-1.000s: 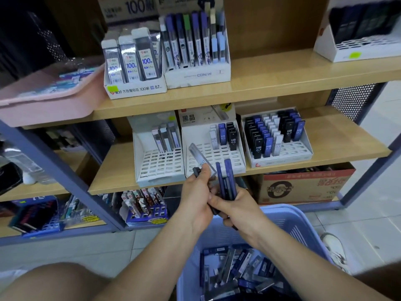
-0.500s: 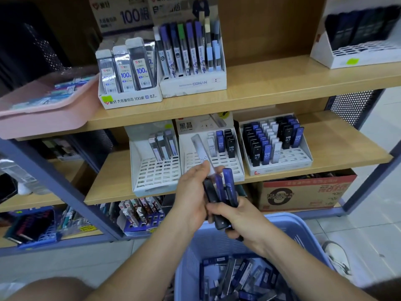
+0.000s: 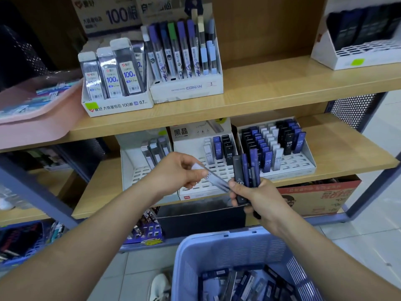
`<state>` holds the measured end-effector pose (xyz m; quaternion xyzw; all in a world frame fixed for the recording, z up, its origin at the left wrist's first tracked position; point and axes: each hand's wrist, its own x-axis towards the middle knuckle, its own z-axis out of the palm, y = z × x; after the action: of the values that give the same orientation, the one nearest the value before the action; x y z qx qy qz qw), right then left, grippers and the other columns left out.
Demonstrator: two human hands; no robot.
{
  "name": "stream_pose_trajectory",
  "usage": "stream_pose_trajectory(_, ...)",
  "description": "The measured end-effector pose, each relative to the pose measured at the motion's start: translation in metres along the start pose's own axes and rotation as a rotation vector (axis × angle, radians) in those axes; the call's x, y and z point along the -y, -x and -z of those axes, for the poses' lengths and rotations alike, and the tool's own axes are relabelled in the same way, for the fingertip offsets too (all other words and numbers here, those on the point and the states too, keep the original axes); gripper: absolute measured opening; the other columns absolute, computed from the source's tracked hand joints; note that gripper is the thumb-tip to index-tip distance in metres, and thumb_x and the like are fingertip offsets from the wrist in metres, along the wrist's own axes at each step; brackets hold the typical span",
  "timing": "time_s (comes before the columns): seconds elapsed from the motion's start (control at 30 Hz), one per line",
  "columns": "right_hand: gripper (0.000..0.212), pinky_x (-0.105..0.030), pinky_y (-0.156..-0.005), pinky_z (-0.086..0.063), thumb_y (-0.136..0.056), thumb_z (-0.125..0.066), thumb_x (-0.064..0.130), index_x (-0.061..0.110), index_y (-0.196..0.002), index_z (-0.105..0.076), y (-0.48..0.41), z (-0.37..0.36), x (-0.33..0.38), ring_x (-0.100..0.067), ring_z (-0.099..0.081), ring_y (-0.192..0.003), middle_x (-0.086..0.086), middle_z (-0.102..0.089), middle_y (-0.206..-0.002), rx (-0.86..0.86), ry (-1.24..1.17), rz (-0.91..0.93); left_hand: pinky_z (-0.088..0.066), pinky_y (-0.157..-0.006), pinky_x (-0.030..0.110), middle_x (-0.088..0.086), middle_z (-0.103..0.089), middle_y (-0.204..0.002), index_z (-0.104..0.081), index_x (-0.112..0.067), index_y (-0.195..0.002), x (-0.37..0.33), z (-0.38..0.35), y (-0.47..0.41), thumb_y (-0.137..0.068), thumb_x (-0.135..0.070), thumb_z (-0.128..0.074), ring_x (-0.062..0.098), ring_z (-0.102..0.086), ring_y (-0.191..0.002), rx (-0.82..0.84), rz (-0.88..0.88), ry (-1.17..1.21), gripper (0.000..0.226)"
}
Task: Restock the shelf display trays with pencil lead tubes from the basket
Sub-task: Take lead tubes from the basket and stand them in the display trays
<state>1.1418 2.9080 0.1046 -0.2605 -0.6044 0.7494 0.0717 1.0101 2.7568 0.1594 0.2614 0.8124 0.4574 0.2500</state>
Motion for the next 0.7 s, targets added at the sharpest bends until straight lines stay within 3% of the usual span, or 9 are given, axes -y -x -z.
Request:
stream_pose_trajectory(0.17,0.009,-0.02,-0.041,-0.032,-0.093,-0.066,0.021,0.012,-0.093,-0.063,-0.033,-0.003,-0.003,-0.012,-0.058,-0.053,-0.004,-0.065,-0.067,0.108,0.212,-0.049,-0.059,-0.076,0.033,0.019,-0.07,-0.081,-0.066,-0.002,-0.099,0.01,-0.001,-0.03,-0.08,-0.01,-0.074,0.02,-0.066,-0.069,-0.198,-0.029,0.011,0.021)
stream_pose_trajectory(0.27,0.01,-0.019,-0.037,-0.033,-0.094,-0.064,0.018,0.011,-0.091,-0.059,-0.049,0.011,0.001,-0.012,-0.059,-0.051,-0.005,-0.062,-0.064,0.129,0.437,-0.054,-0.058,-0.079,0.039,0.008,-0.066,-0.07,-0.063,-0.003,-0.109,0.016,-0.001,-0.051,-0.083,-0.008,-0.072,0.021,-0.066,-0.068,-0.349,-0.074,-0.073,0.028)
stream_pose_trajectory(0.33,0.009,-0.018,-0.039,-0.036,-0.094,-0.064,0.016,0.008,-0.097,-0.059,-0.054,0.024,0.009,-0.011,-0.059,-0.05,-0.007,-0.06,-0.067,0.127,0.51,-0.052,-0.056,-0.083,0.043,0.002,-0.064,-0.074,-0.061,0.0,-0.118,0.024,0.0,-0.065,-0.085,-0.008,-0.069,0.025,-0.068,-0.076,-0.409,-0.09,-0.121,0.034)
stream_pose_trajectory(0.47,0.013,-0.015,-0.035,-0.029,-0.095,-0.062,0.016,0.007,-0.104,-0.059,-0.061,0.039,0.015,0.0,-0.052,-0.035,-0.017,-0.058,-0.076,0.092,0.459,-0.061,-0.055,-0.086,0.045,0.006,-0.066,-0.085,-0.065,-0.002,-0.113,0.039,-0.004,-0.085,-0.084,-0.007,-0.071,0.029,-0.068,-0.088,-0.443,-0.082,-0.119,0.03)
stream_pose_trajectory(0.6,0.018,-0.018,-0.044,-0.038,-0.091,-0.068,0.023,0.016,-0.107,-0.065,-0.075,0.034,0.002,-0.008,-0.068,-0.058,-0.016,-0.073,-0.101,0.059,0.377,-0.071,-0.055,-0.088,0.042,0.008,-0.069,-0.093,-0.068,-0.005,-0.109,0.047,-0.011,-0.093,-0.083,-0.01,-0.073,0.025,-0.068,-0.091,-0.414,-0.095,-0.16,0.027)
stream_pose_trajectory(0.7,0.02,-0.016,-0.042,-0.038,-0.091,-0.069,0.023,0.016,-0.109,-0.063,-0.081,0.033,-0.005,-0.007,-0.069,-0.059,-0.02,-0.07,-0.11,0.068,0.34,-0.092,-0.053,-0.091,0.038,0.007,-0.068,-0.099,-0.068,-0.006,-0.112,0.05,-0.013,-0.095,-0.084,-0.011,-0.072,0.022,-0.066,-0.097,-0.391,-0.104,-0.219,0.029)
